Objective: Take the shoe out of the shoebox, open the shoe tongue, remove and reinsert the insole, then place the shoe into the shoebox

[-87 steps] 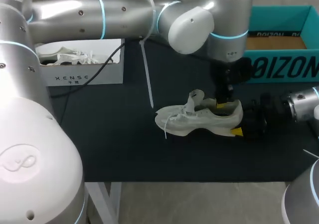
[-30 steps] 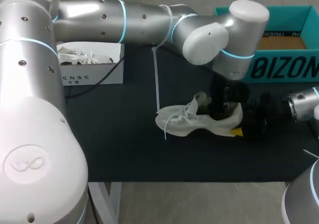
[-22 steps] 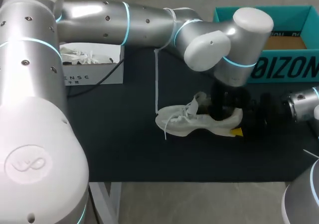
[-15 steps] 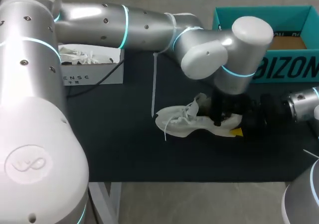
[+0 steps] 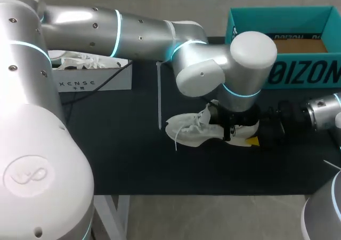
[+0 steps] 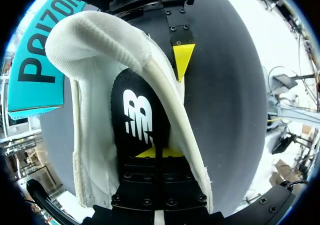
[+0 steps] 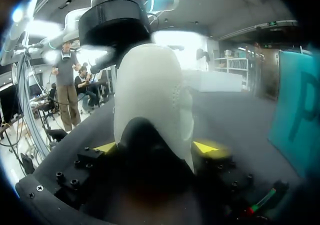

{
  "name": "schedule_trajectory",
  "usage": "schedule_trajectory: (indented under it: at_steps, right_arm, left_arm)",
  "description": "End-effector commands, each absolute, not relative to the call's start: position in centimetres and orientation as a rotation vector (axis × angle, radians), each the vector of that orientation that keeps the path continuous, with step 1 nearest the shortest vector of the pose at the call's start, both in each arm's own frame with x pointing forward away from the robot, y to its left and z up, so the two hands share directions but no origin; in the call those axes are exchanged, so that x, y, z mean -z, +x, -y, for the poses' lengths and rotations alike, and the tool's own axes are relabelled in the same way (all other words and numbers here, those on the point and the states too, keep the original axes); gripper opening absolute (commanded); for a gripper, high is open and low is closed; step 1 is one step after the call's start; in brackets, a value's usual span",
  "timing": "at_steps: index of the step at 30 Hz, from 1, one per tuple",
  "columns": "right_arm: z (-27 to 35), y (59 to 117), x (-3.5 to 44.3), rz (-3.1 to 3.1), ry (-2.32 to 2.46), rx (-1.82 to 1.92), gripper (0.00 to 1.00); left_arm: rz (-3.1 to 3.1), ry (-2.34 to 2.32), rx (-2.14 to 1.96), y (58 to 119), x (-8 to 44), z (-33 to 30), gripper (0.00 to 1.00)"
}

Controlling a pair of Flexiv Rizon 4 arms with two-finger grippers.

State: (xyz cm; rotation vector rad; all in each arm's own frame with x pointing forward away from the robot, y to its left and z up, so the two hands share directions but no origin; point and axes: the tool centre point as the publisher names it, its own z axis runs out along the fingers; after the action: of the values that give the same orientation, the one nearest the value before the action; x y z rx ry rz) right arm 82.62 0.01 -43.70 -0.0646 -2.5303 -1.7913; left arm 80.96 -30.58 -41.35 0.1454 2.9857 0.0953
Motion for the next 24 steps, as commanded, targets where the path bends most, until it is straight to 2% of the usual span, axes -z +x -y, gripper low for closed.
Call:
schedule_trajectory:
  at_steps: [1, 24]
  right_arm:
    - [-0.2, 82.7, 44.3, 2.532, -0.069, 1.790, 0.00]
    - [-0.2, 82.7, 44.3, 2.532, -0.069, 1.790, 0.00]
  left_arm:
    - [-2.962, 0.142, -0.091, 80.8, 43.3, 29.7, 0.00]
    - [-2.867, 0.075, -0.049, 79.1, 37.5, 29.7, 0.00]
